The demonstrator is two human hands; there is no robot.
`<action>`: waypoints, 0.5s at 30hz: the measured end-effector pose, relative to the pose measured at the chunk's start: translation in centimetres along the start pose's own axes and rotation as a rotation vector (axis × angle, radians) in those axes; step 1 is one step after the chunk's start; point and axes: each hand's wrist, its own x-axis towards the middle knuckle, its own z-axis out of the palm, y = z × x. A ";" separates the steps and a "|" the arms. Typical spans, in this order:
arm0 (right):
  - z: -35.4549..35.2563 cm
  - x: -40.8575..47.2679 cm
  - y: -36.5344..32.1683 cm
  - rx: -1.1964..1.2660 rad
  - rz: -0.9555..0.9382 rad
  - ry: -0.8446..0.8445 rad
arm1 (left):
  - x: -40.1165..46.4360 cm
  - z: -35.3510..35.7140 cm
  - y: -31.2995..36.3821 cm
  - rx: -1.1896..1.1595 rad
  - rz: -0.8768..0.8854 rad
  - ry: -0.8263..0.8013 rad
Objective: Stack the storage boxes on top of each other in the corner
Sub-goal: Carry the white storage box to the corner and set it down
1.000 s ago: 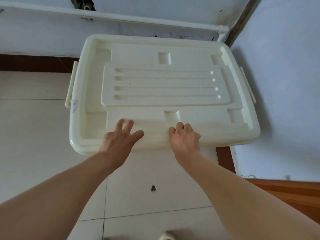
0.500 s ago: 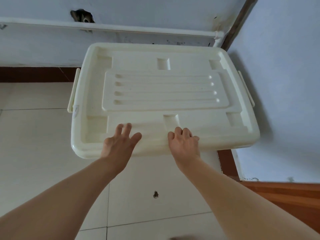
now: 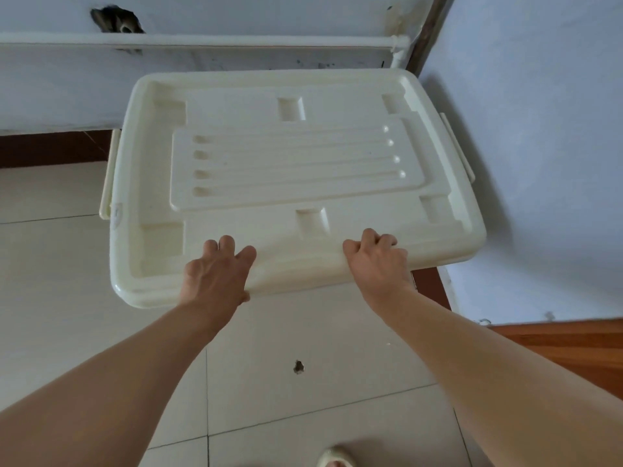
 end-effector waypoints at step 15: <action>-0.2 -1.0 0.5 -0.003 -0.095 0.070 | -1.8 -1.2 0.5 0.049 0.002 -0.091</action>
